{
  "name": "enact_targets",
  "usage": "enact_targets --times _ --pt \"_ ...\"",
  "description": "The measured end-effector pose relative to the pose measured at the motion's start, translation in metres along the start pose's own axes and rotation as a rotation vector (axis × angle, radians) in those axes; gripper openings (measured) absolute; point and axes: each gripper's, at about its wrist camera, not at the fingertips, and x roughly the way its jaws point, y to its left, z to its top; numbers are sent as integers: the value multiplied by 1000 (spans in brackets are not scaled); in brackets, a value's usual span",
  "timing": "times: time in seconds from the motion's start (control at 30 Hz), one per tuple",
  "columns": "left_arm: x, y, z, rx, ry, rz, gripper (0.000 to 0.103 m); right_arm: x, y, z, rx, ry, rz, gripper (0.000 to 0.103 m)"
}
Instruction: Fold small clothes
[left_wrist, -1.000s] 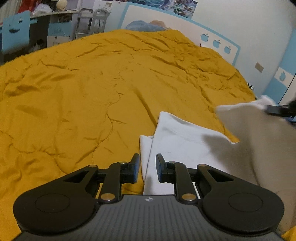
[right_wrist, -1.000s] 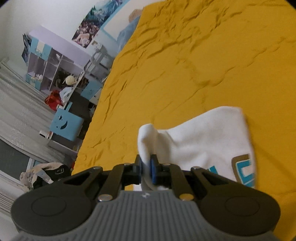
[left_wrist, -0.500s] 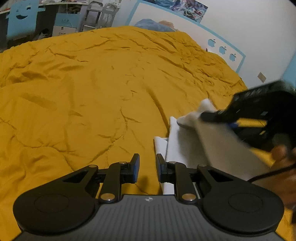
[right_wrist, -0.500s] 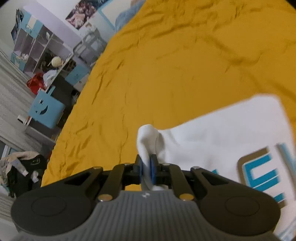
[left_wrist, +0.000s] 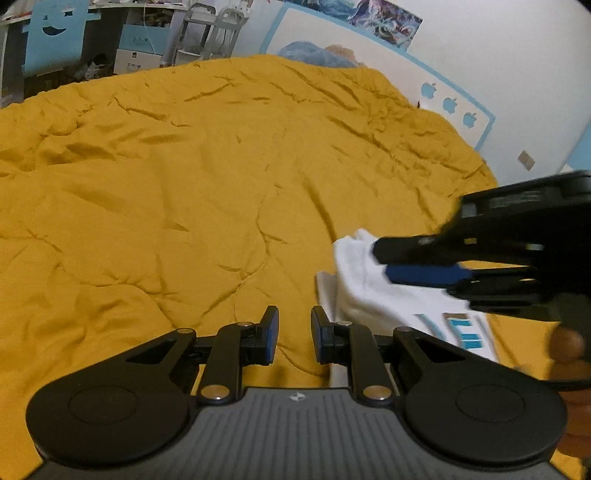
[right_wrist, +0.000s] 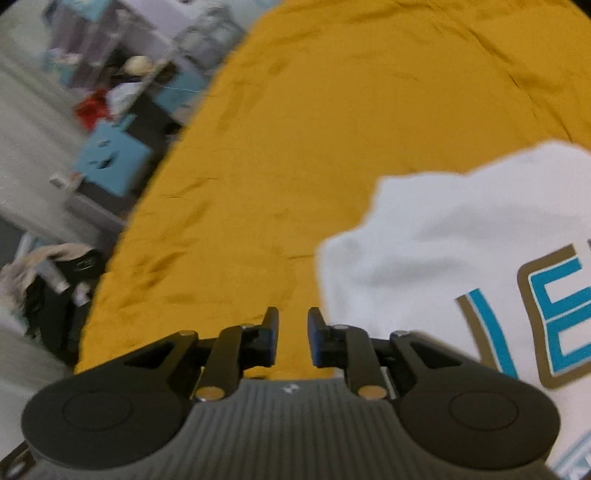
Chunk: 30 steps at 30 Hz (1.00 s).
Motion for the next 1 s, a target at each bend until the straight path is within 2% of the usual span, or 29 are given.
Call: enact_targets --times 0.03,0.17,0.23,0.33,0.57,0.67,0.73,0.8,0.9,1.0 --pt "-7 0 0 -11 -5 -15 22 -16 7 -4 -35 -18 14 15" --pt "-35 3 -1 -75 -26 -103 39 -75 12 -26 -132 -88 17 21" --pt "-44 3 -2 -107 -20 -149 41 -98 6 -37 -160 -108 -5 21" --pt "-52 5 -10 -149 10 -201 50 -127 -16 -59 -191 -126 -61 22" --pt "-37 12 -38 -175 128 -151 51 -156 -81 -124 -240 -108 -212 23" --pt "-26 20 -50 -225 171 -171 51 -162 -104 -155 -248 -108 -246 23" --pt "-19 26 -54 -266 177 -197 51 -165 -115 -177 -262 -107 -268 29" --pt "-16 28 -54 -279 163 -199 43 -163 -121 -196 -300 -102 -294 31" --pt "-19 17 -50 -227 127 -191 27 -158 -122 -216 -379 -101 -339 31" --pt "-29 6 -47 -200 99 -197 19 -149 -118 -219 -432 -120 -394 32"
